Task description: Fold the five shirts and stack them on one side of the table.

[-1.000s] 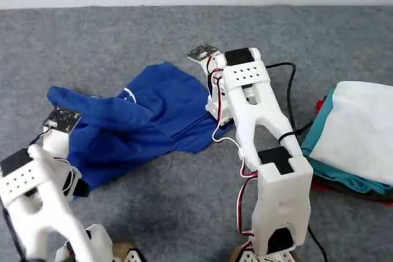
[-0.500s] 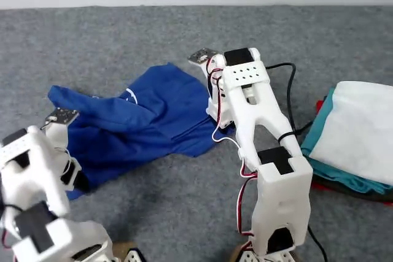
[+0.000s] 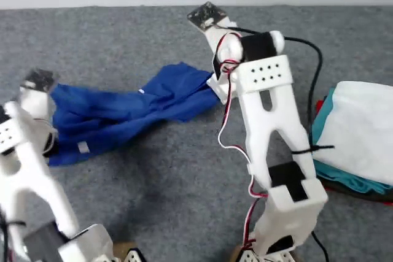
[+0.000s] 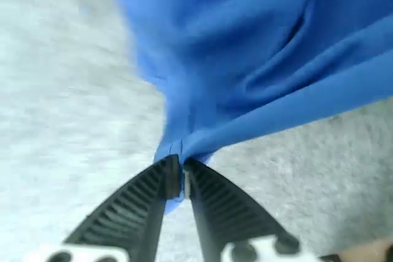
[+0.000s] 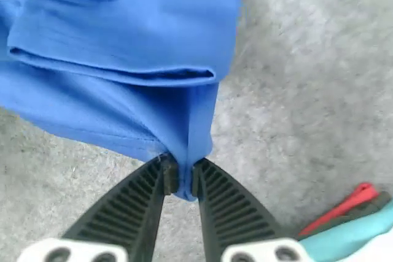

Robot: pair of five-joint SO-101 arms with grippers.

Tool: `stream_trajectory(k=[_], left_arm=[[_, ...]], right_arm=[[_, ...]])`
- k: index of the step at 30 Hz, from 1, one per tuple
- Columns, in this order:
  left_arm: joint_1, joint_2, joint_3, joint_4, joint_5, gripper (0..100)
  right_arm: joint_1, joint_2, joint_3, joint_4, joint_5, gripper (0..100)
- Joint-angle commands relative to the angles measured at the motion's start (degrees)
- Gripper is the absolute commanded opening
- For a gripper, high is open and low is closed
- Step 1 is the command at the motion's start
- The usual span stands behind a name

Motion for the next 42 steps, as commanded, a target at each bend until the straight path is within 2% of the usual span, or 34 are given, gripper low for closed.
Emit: stream_trajectory(k=[1,3,7,12,17,24,27,32,42], left_arm=[[0.18,-6.51,-3.47,3.25,0.26,1],[0.18,-6.51,-2.51,4.92,0.09,1],[2.02,-7.03,2.77,8.26,-5.19,3],[2.37,-7.3,1.19,12.31,-5.71,12],[1.58,-12.75,0.4,12.4,-5.71,18],[8.0,-15.38,12.44,12.22,-5.89,18],[11.16,-15.38,20.0,8.26,-5.89,18],[11.69,-15.3,31.34,-2.81,-5.89,19],[11.69,-13.89,38.64,-12.75,-5.89,21]], right_arm=[[0.13,-5.67,-3.16,0.66,0.0,1.0],[0.13,-5.67,-2.99,0.92,0.0,1.0],[-0.04,-5.58,-2.9,0.84,0.0,1.0],[0.48,-5.85,-2.9,0.92,0.0,1.0],[1.27,-5.85,-2.9,0.92,0.0,1.0],[1.01,-5.67,-2.9,0.92,0.0,1.0],[1.01,-5.58,-2.9,0.92,0.0,1.0],[1.1,-5.58,-2.9,0.92,0.0,1.0],[1.19,-5.58,-2.9,0.92,0.0,1.0]])
